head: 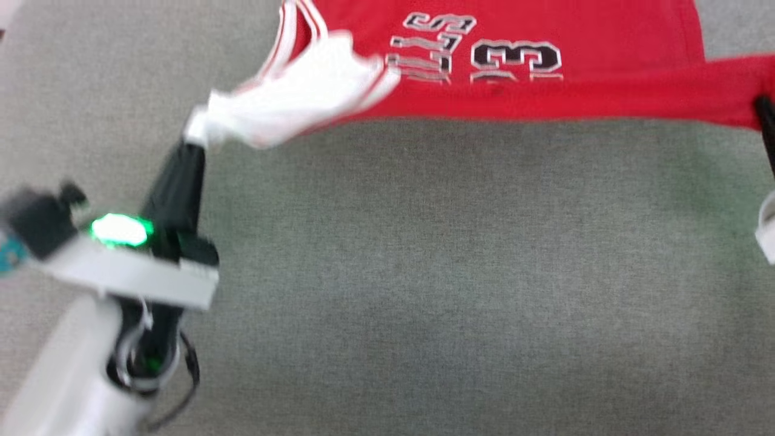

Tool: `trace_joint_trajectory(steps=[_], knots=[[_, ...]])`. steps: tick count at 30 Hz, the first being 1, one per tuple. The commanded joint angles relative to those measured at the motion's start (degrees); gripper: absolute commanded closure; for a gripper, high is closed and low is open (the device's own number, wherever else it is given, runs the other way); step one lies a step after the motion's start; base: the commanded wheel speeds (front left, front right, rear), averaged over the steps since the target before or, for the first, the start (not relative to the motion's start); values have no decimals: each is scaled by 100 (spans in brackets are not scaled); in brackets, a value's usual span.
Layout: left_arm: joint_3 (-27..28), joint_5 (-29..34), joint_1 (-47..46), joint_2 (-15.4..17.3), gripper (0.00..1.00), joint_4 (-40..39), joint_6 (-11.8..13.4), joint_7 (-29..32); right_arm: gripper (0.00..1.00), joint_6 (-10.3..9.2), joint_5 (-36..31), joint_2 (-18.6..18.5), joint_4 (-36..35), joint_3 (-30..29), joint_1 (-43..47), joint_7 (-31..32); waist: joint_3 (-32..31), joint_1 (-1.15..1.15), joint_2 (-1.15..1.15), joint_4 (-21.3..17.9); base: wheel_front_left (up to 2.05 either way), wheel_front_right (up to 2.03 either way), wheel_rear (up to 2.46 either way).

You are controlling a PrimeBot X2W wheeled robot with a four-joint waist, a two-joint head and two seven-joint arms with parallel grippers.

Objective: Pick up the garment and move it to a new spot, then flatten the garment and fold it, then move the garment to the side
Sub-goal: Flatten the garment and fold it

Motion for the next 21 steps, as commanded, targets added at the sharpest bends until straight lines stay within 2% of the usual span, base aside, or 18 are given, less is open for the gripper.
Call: trace_joint_trajectory(steps=[1, 7, 13, 16, 21], knots=[[86, 96, 235, -23, 100, -66, 15, 1, 100, -11, 2, 22, -146, -110, 170, 63, -135, 0, 0, -8, 0, 0, 0], [540, 365, 1331, -269, 100, -653, 15, -2, 100, -11, -60, 247, -1100, -661, 1107, 444, -264, 0, 0, -48, 0, 0, 0], [1090, 695, 2267, -491, 100, -1313, 16, -3, 100, -12, -9, 240, -1929, -808, 1860, 674, -327, 0, 0, -174, 0, 0, 0], [1137, 876, 2696, -481, 100, -1629, 42, -3, 100, -12, 21, 294, -2218, -886, 2182, 761, -338, 0, 0, -210, 0, 0, 0], [1133, 1120, 3103, -361, 100, -2028, 253, 33, 100, -12, 75, 386, -2573, -1097, 2579, 897, -309, 0, 0, -245, 0, 0, 0]])
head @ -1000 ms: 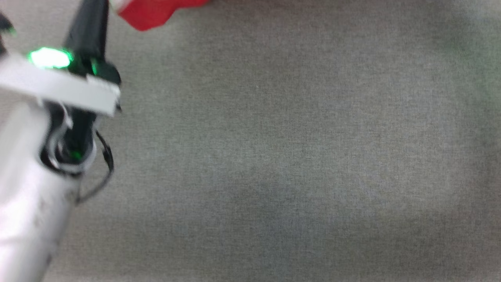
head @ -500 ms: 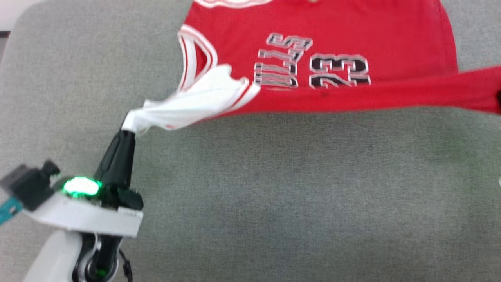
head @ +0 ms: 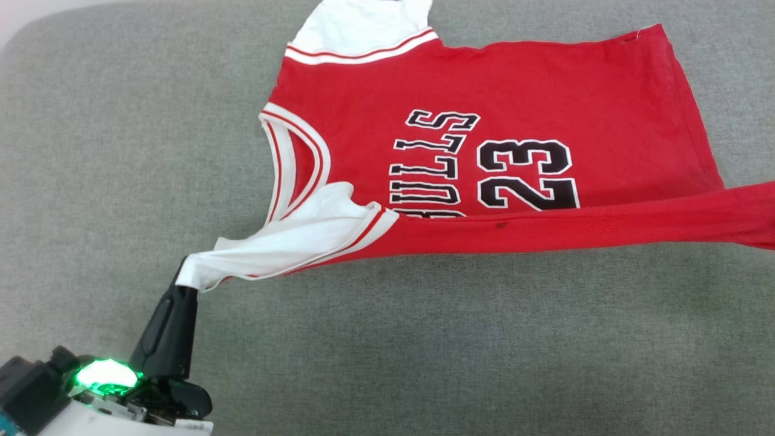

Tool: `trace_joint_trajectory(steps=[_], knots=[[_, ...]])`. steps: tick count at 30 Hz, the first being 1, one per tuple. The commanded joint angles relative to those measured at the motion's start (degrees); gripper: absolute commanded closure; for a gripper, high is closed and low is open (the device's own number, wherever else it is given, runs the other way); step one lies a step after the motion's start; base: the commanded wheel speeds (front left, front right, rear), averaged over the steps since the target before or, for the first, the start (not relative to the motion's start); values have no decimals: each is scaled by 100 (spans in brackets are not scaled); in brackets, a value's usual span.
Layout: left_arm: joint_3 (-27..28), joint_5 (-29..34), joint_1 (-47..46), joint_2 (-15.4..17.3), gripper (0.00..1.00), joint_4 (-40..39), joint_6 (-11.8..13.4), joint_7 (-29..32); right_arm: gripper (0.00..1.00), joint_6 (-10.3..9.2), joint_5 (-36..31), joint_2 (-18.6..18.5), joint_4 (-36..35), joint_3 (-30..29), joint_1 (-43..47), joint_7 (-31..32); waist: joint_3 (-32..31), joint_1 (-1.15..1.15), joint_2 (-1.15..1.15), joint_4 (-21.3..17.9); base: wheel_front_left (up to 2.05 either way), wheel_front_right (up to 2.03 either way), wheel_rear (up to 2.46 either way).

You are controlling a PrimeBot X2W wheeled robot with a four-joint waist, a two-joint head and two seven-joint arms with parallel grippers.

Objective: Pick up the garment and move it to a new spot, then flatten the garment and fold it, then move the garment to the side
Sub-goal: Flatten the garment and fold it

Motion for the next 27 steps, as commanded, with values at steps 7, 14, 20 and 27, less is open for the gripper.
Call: trace_joint_trajectory(steps=[7, 14, 20, 27], knots=[[-114, 223, -266, 157, 100, -68, 65, 183, 100, -12, 139, 50, 131, 120, -102, 62, 52, 0, 0, -79, 0, 0, 0], [-484, 267, -1298, 123, 100, 474, -56, 496, 100, -11, 203, -82, 830, 422, -634, -18, 144, 0, 0, -59, 0, 0, 0], [-671, 251, -2098, -23, 100, 1210, -120, 469, 100, -11, 151, -52, 1310, 454, -977, -127, 288, 0, 0, -54, 0, 0, 0], [-887, 546, -2622, -194, 100, 2245, -151, 252, 100, -11, -135, 66, 1828, 408, -1114, -344, 449, 0, 0, -57, 0, 0, 0]])
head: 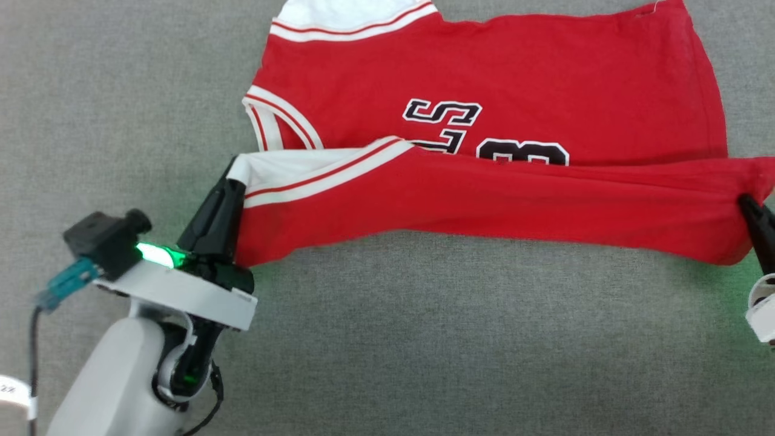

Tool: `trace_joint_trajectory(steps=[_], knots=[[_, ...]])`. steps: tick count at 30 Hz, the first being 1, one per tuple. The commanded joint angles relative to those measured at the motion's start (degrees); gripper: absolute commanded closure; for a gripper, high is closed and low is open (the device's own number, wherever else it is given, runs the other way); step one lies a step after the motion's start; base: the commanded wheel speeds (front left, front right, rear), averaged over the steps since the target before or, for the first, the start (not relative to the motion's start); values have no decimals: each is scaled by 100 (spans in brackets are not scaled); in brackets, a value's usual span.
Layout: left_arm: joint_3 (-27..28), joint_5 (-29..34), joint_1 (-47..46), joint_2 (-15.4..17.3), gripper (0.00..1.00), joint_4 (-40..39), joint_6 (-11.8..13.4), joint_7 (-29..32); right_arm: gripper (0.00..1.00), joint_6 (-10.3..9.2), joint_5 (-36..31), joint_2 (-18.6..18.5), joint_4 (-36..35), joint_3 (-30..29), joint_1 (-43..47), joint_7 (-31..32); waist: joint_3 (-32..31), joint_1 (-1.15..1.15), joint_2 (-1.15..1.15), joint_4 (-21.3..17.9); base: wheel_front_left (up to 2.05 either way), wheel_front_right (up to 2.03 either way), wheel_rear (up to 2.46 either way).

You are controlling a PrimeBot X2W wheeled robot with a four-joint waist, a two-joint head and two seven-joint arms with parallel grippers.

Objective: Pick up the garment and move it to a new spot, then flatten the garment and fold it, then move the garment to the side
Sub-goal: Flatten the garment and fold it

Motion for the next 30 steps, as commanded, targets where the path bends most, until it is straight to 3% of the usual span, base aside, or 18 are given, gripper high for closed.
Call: trace_joint_trajectory(steps=[1, 20, 21, 22, 23, 24, 25, 26, 30], knots=[[-58, 158, -136, 7, 100, 193, -36, -55, 100, -9, -82, -4, 59, 33, -20, -43, 58, 0, 0, -7, 0, 0, 0], [-631, 559, -1151, -148, 100, 2160, -78, -280, 100, -9, -397, 59, 748, 476, -355, -259, 146, 0, 0, -57, 0, 0, 0], [-654, 542, -1180, -163, 99, 2222, -78, -289, 100, -9, -400, 47, 774, 503, -370, -275, 129, 0, 0, -55, 0, 0, 0], [-675, 560, -1217, -148, 86, 2274, -79, -292, 100, -9, -412, 30, 795, 523, -387, -297, 107, 0, 0, -54, 0, 0, 0], [-701, 574, -1247, -131, 68, 2317, -80, -296, 84, -9, -431, 15, 814, 537, -393, -327, 76, 0, 0, -50, 0, 0, 0], [-742, 603, -1270, -102, 15, 2370, -80, -300, 57, -9, -448, 0, 842, 551, -393, -357, 37, 0, 0, -48, 0, 0, 0], [-801, 628, -1279, -72, 0, 2446, -81, -285, 24, -9, -468, -10, 873, 556, -391, -392, -13, 0, 0, -45, 0, 0, 0], [-869, 647, -1295, -43, 0, 2496, -82, -251, 0, -9, -489, -20, 898, 553, -388, -417, -68, 0, 0, -42, 0, 0, 0], [-1174, 577, -1415, 212, 0, 2465, -84, -2, 0, -9, -551, -34, 930, 583, -351, -518, -319, 0, 0, -31, 0, 0, 0]])
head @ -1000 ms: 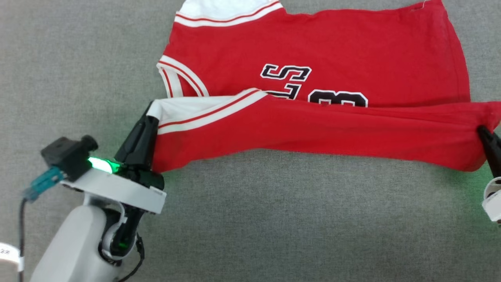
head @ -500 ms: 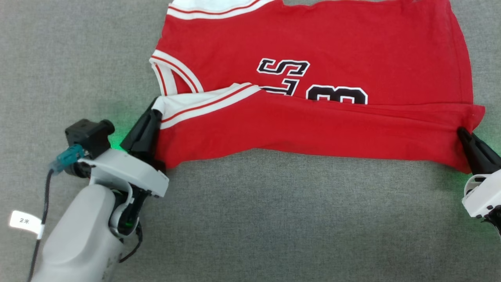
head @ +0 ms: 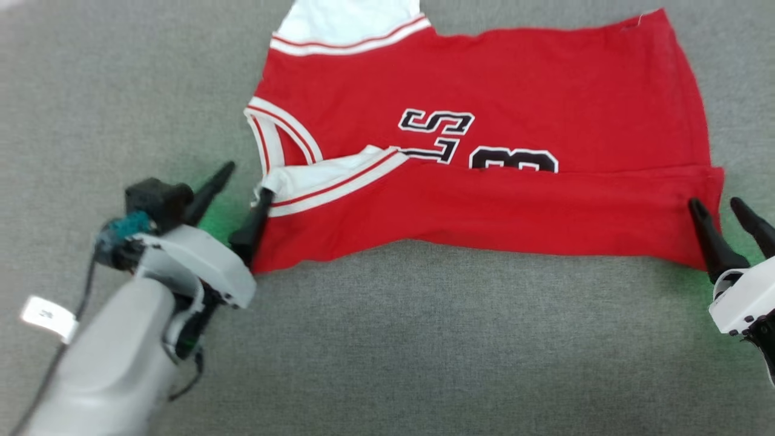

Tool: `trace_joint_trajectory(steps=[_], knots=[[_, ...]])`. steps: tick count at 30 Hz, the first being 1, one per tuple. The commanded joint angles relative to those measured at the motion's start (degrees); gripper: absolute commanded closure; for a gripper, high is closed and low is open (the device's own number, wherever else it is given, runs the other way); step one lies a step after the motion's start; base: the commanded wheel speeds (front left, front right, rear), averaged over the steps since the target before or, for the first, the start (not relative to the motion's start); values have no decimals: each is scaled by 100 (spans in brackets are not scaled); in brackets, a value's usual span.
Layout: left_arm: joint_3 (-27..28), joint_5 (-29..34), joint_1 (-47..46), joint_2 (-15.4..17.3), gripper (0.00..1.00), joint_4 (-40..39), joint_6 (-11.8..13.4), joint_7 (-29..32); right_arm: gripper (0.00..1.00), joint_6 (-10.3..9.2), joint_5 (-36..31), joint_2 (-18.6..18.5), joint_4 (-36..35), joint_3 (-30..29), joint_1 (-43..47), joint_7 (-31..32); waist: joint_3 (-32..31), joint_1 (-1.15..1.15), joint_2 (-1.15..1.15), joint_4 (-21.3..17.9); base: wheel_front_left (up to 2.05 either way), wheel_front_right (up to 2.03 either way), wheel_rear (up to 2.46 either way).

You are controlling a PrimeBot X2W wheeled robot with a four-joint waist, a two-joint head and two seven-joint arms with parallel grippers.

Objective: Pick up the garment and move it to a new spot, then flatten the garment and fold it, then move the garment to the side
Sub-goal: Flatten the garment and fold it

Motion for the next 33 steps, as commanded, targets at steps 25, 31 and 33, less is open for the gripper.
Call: trace_joint_trajectory(steps=[25, 31, 33], knots=[[-964, -1945, -375, 1844, 0, -2504, 358, 5793, 0, -9, -100, 136, -385, -116, 181, -152, -389, 0, 0, -115, 0, 0, 0], [-897, -2117, -444, 1679, 0, -2134, 337, 5716, 0, -9, -91, 185, -345, -98, 81, -201, -216, 0, 0, -268, 0, 0, 0], [-886, -2154, -449, 1607, 0, -1945, 308, 5630, 0, -9, -92, 205, -336, -73, 65, -211, -160, 0, 0, -323, 0, 0, 0]])
